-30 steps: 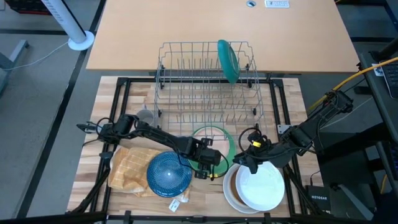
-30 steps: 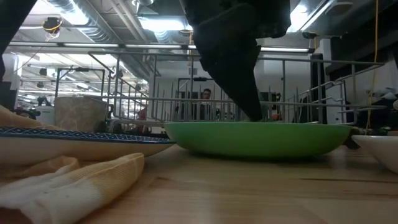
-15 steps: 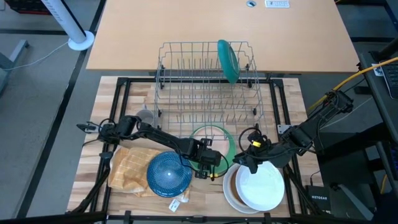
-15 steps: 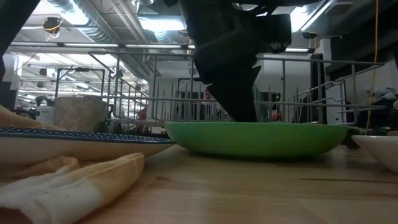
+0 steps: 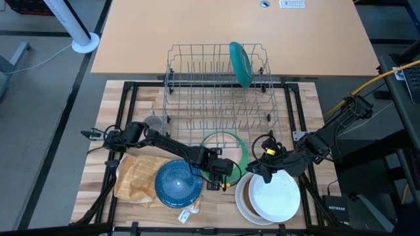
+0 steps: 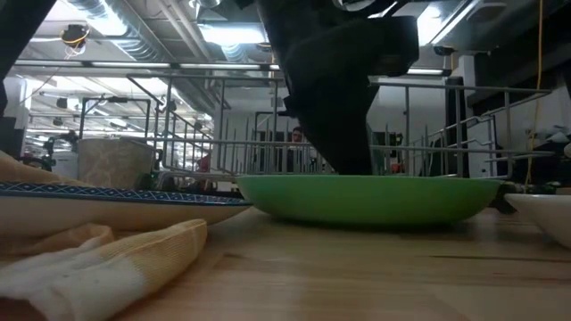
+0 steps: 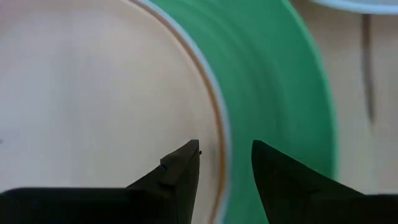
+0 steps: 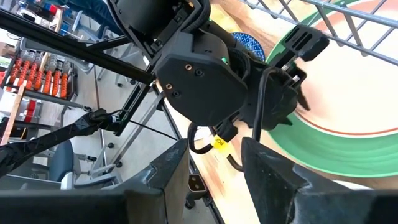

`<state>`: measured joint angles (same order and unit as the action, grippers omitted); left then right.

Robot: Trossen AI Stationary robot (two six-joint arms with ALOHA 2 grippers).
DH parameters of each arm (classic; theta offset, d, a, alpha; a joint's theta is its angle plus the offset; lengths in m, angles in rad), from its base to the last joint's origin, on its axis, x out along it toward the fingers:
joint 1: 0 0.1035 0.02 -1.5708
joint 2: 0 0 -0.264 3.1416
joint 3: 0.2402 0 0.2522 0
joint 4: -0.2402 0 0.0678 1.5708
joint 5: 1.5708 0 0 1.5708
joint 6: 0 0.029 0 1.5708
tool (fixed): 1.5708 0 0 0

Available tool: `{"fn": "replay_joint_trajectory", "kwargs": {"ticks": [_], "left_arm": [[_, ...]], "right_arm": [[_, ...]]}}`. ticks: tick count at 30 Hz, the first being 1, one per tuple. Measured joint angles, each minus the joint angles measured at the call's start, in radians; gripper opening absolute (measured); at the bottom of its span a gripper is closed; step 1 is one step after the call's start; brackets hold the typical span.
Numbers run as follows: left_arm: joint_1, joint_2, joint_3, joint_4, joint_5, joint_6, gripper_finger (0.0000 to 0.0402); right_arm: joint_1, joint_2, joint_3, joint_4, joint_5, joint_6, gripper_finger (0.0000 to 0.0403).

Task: Sort dishes
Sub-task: Move the stacked plates to the bottom left of the table

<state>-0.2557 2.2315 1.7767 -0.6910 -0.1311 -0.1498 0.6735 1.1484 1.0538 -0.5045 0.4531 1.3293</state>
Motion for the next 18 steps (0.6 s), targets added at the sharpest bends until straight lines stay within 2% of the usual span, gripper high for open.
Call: {"fn": "replay_joint_trajectory", "kwargs": {"ticks": [6,11,18], "left_arm": [[0.001,0.0,0.033,-0.011,0.028,-0.068,0.0139],[0.016,-0.002,0.076,-0.006,0.027,-0.053,0.0139],[0.037,-0.002,0.077,-0.039,0.025,-0.022,0.0139]], "right_arm": [[0.0,0.0,0.0,-0.001,0.0,0.0,0.0152],[0.0,0.0,0.0,-0.016,0.0,0.0,0.0152],[0.0,0.0,0.0,-0.023,0.0,0.0,0.0152]]}}
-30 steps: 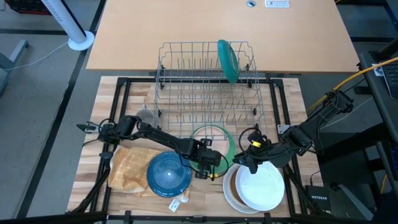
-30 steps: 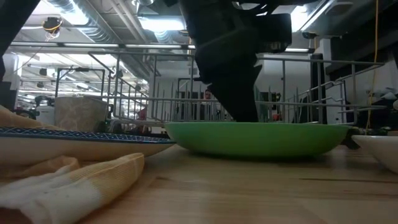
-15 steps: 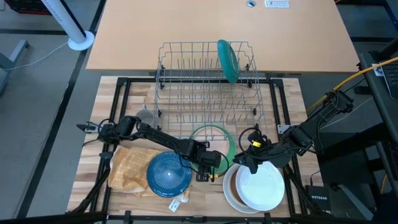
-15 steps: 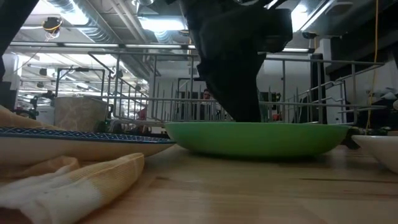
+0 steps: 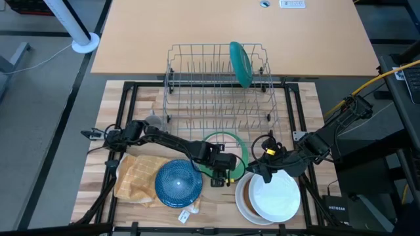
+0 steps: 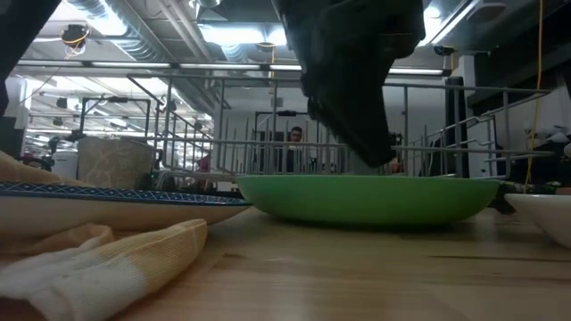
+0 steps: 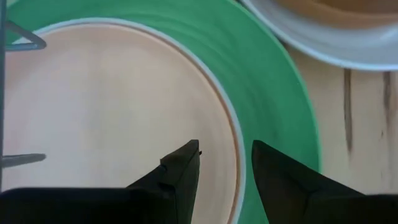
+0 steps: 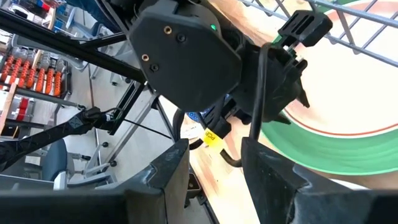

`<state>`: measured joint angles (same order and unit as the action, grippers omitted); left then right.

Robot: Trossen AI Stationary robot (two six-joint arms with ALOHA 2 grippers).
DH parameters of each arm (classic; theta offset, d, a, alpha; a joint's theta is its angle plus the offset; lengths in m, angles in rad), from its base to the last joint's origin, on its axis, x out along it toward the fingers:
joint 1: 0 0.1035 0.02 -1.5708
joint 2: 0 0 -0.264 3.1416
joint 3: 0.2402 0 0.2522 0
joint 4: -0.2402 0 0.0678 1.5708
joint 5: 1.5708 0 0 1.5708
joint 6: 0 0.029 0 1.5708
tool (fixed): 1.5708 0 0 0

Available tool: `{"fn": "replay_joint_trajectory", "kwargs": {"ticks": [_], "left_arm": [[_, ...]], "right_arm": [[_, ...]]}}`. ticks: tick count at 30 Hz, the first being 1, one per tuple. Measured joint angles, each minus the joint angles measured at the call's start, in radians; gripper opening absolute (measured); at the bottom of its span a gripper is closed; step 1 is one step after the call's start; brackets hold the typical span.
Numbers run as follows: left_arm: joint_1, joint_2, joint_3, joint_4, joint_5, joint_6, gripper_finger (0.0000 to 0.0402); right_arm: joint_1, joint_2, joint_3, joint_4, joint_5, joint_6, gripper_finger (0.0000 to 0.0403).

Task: Sort dishes
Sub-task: Move the stacked plates to the bottom left of the table

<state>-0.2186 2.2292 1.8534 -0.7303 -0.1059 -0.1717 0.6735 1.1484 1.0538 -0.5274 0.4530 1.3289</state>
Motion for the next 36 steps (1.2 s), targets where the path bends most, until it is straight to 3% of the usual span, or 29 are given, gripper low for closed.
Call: {"fn": "replay_joint_trajectory", "kwargs": {"ticks": [9,26,36], "left_arm": [[-0.003,0.007,0.0,0.008,-0.002,0.094,0.0139],[-0.012,0.06,-0.002,0.009,-0.012,0.128,0.0135],[-0.042,0.069,-0.002,0.008,-0.045,0.154,0.0028]], "right_arm": [[0.0,0.0,0.0,0.001,0.0,0.0,0.0152],[0.0,0.0,0.0,0.001,0.0,0.0,0.0152],[0.0,0.0,0.0,0.002,0.001,0.0,0.0152]]}}
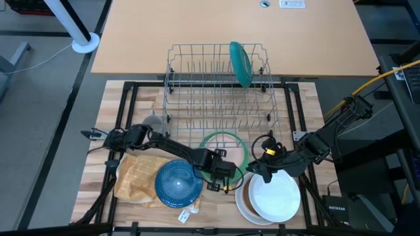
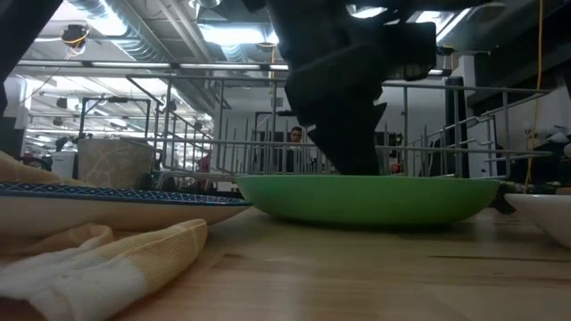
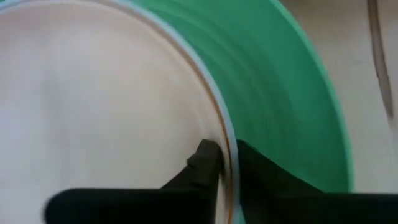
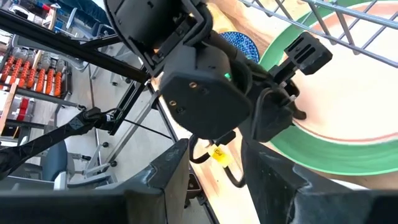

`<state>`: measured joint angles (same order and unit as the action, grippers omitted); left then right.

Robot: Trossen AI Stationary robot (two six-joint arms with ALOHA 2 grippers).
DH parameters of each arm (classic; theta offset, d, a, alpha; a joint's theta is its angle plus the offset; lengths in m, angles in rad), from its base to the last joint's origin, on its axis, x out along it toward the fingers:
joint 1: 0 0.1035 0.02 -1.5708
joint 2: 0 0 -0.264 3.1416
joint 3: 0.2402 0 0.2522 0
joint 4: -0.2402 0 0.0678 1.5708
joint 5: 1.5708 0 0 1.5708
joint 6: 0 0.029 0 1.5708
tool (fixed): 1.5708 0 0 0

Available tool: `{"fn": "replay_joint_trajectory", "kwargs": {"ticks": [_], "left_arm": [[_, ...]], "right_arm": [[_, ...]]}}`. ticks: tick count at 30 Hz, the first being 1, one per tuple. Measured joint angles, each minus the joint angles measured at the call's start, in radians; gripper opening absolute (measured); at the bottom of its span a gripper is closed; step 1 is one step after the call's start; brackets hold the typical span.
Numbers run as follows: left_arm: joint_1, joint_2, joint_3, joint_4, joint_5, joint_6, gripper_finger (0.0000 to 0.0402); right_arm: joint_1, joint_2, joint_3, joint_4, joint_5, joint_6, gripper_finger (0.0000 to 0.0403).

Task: Sort dishes
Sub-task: Move the stacked plates to the bottom left of the table

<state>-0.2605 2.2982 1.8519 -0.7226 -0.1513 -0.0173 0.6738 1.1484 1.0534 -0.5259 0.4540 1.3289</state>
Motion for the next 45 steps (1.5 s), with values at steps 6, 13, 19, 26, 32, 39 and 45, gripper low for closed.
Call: {"fn": "replay_joint_trajectory", "kwargs": {"ticks": [6,13,19,26,32,39,45], "left_arm": [[-0.031,-0.002,0.0,0.002,-0.007,-0.03,0.0018],[-0.077,-0.053,0.045,-0.063,0.001,-0.062,0.001],[-0.096,-0.134,0.045,-0.085,-0.002,-0.166,0.0009],[-0.142,-0.219,0.046,-0.193,0.027,-0.289,0.0009],[-0.22,-0.258,0.047,-0.274,0.037,-0.4,0.0009],[-0.355,-0.262,0.03,-0.354,0.042,-0.562,0.0009],[-0.445,-0.26,-0.046,-0.363,-0.012,-0.74,0.001]], "right_arm": [[0.0,0.0,0.0,-0.001,0.0,-0.007,0.0152],[0.0,0.0,0.0,-0.001,-0.001,-0.056,0.0152],[0.0,0.0,0.0,0.0,-0.001,-0.079,0.0152],[0.0,0.0,0.0,-0.001,-0.024,-0.086,0.0152],[0.001,0.0,0.0,0.0,-0.029,-0.105,0.0152],[0.001,0.0,0.0,-0.002,-0.054,-0.129,0.0152],[0.001,0.0,0.0,-0.001,-0.055,-0.145,0.0152]]}}
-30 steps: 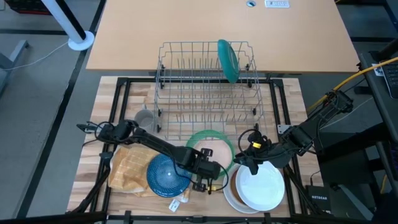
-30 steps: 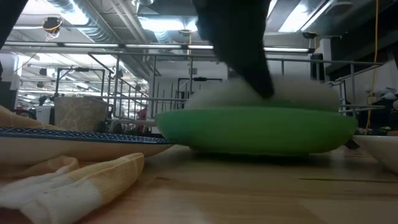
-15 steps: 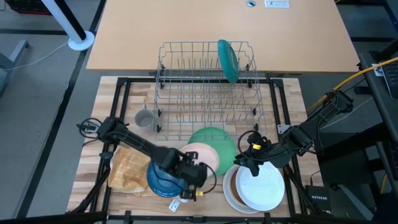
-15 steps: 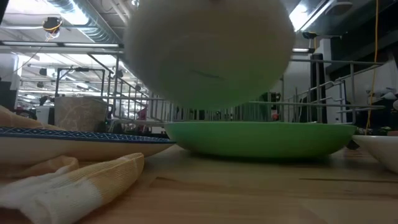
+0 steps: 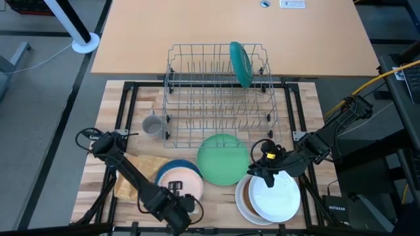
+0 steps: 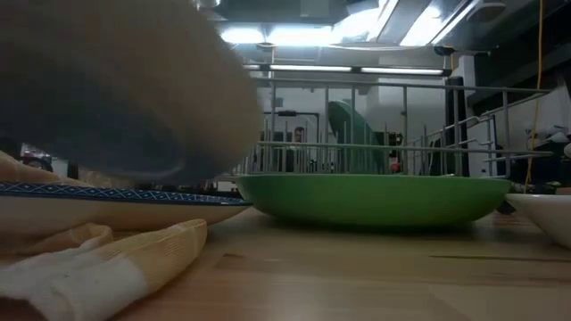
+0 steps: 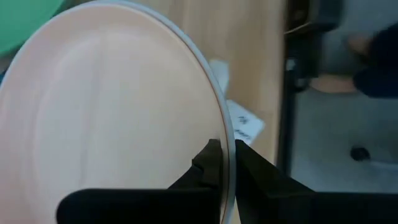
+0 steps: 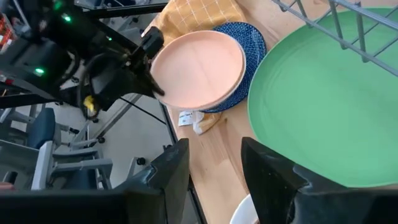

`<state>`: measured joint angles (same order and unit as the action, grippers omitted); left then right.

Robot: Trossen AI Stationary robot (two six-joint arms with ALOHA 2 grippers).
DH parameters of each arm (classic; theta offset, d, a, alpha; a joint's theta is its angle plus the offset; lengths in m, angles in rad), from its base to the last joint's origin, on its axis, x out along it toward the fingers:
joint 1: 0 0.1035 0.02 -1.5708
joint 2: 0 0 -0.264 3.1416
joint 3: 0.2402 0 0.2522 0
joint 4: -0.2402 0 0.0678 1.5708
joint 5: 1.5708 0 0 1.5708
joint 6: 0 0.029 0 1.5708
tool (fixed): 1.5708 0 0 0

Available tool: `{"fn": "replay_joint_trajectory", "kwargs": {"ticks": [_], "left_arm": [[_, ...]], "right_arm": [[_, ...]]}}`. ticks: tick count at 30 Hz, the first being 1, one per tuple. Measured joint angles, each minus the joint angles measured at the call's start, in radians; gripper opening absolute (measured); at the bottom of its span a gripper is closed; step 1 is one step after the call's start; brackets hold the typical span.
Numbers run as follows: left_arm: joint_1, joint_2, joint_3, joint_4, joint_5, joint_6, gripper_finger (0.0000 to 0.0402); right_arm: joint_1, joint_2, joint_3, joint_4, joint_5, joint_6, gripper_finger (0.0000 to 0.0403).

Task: Sort dishes
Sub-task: Move the stacked plates to the bottom left of the table, then put the light green plate in the dish rack

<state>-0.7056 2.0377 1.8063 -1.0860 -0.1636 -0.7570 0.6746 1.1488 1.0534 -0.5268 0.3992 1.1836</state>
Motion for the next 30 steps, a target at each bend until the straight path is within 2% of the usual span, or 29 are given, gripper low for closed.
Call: {"fn": "replay_joint_trajectory", "kwargs": {"ticks": [5,10,16,23,26,30], "left_arm": [[-0.011,0.001,-0.099,0.018,-0.044,-0.143,0.0019],[-0.003,0.002,-0.167,0.093,-0.045,-0.149,0.0022],[0.01,0.002,-0.174,0.112,0.026,-0.189,0.0032],[0.015,0.001,-0.174,0.118,0.099,-0.227,0.0119],[0.02,0.0,-0.17,0.138,0.188,-0.264,0.015],[0.034,-0.003,-0.132,0.142,0.297,-0.333,0.0164]], "right_arm": [[0.0,0.0,0.0,0.001,0.0,-0.011,0.0152],[0.0,0.0,0.0,0.001,0.0,-0.011,0.0152],[0.0,0.0,0.0,0.002,-0.008,-0.011,0.0152],[0.0,0.0,0.0,0.001,-0.011,-0.011,0.0152],[0.0,0.0,0.0,0.001,-0.011,-0.012,0.0152],[0.0,0.0,0.0,0.002,-0.011,-0.029,0.0152]]}}
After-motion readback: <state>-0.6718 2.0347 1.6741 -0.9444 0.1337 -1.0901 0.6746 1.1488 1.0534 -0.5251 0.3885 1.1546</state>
